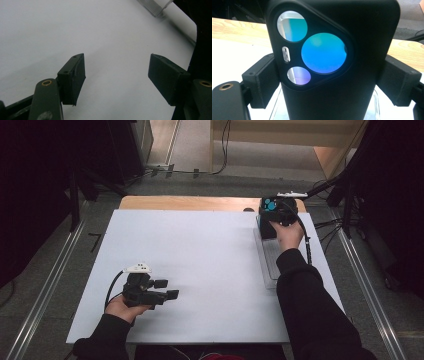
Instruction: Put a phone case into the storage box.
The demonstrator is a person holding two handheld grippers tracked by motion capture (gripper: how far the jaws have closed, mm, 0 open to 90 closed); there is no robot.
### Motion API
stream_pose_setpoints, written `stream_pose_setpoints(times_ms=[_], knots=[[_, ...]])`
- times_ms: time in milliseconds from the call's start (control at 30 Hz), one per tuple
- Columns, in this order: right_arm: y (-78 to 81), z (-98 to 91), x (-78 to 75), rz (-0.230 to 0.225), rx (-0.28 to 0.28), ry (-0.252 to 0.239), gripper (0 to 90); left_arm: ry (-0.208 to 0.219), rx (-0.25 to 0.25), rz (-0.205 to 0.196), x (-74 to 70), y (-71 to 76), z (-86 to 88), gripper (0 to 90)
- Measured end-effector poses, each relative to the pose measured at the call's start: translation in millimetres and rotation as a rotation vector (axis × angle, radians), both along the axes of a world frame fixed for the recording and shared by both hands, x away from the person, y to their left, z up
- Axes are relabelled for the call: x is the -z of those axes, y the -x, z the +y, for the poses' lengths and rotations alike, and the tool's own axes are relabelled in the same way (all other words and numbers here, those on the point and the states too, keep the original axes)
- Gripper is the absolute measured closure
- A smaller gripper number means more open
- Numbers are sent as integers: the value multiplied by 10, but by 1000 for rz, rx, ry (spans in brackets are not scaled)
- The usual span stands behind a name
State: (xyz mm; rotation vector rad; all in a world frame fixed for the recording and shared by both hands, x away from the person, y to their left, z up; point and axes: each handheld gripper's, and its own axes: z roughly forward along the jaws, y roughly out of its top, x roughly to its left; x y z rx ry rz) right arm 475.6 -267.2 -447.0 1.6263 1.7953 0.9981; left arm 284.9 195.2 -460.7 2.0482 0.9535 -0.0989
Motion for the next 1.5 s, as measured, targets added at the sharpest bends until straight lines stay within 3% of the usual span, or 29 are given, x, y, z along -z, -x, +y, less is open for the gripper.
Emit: stream_pose_setpoints(times_ms=[133, 233, 367, 667, 867, 1067, 1233, 1300, 1500], knots=[[-5, -1, -4, 7, -8, -3, 88, 3, -1, -1, 0, -4, 1, 305], [-13, -27, 7, 22, -17, -28, 12, 3, -3, 4, 3, -11, 3, 305], [4, -65, -8, 31, -39, -45, 9, 0, -9, 6, 6, -17, 9, 305], [171, -57, -220, 52, -59, -46, 10, 0, -9, 4, 1, -23, 8, 305], [313, 58, -310, 100, -134, -52, 13, 5, -11, 3, -6, -32, 17, 305], [461, 174, -352, 114, -196, -64, 51, 5, -8, 5, -16, -39, 21, 305], [589, 263, -376, 109, -254, -110, 75, 3, -10, 7, -26, -53, 33, 305], [633, 288, -392, 108, -267, -110, 130, 4, -10, 8, -31, -56, 37, 305], [776, 374, -420, 116, -347, -111, 135, 1, 0, 9, -37, -62, 50, 304]])
